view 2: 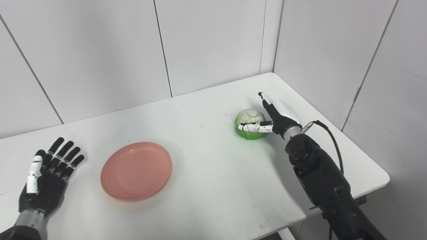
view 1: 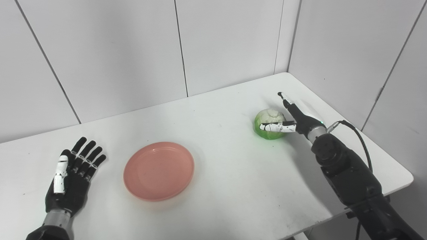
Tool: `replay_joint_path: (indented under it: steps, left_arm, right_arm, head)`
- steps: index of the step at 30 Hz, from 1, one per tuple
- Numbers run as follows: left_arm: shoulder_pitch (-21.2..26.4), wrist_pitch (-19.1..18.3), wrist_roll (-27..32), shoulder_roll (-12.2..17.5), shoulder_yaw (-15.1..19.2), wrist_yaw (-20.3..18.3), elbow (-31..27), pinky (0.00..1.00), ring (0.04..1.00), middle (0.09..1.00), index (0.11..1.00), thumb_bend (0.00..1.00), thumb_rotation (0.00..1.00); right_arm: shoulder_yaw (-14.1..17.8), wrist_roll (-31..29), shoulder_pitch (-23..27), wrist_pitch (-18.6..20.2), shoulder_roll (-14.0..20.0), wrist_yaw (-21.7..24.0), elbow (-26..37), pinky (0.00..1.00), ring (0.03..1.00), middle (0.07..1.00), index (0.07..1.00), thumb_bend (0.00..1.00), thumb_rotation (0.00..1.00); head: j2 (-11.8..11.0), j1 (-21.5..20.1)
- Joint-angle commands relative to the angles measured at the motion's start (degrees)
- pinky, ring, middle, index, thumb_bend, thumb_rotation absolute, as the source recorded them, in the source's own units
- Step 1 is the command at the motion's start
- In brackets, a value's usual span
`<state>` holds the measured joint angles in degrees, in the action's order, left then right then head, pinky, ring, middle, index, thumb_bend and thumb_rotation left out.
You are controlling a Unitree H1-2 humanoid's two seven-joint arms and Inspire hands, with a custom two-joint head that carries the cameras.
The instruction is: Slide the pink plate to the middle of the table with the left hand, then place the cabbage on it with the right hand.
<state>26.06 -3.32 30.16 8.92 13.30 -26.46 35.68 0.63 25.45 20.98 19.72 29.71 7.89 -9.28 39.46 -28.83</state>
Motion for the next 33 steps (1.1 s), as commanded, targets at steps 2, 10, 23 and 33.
replay_joint_path:
  steps: [2,10,23,33]
  left_arm:
    - [-6.6,-2.9,-0.6,0.2,0.2,0.7,2.6,0.78,0.818,0.833,0.822,0.45,0.73]
    - [-7.0,-3.6,-0.6,0.2,0.3,1.2,1.7,0.81,0.833,0.846,0.833,0.44,0.73]
    - [-6.9,-3.1,-0.7,0.3,0.3,0.4,2.4,0.79,0.822,0.837,0.826,0.44,0.75]
    - [-7.0,-3.5,-0.5,0.4,0.3,0.2,2.1,0.79,0.825,0.843,0.830,0.43,0.75]
  right_arm:
    - [-0.2,0.0,3.7,-1.7,1.4,-1.0,0.1,0.89,1.000,1.000,1.000,1.00,0.57]
    - [-1.6,-0.4,4.9,-3.2,1.2,-1.6,-3.8,0.89,0.993,1.000,1.000,1.00,0.57]
    - [-3.9,-1.3,7.9,-3.8,0.6,-2.1,-11.6,0.93,0.995,1.000,1.000,1.00,0.52]
    - [-1.6,-5.6,8.4,-4.7,-1.4,-3.6,-13.3,0.71,0.766,0.791,0.853,0.96,0.24]
  head:
    - [0.1,0.0]
    - [0.5,0.2]
    - [0.7,0.5]
    - [0.9,0.4]
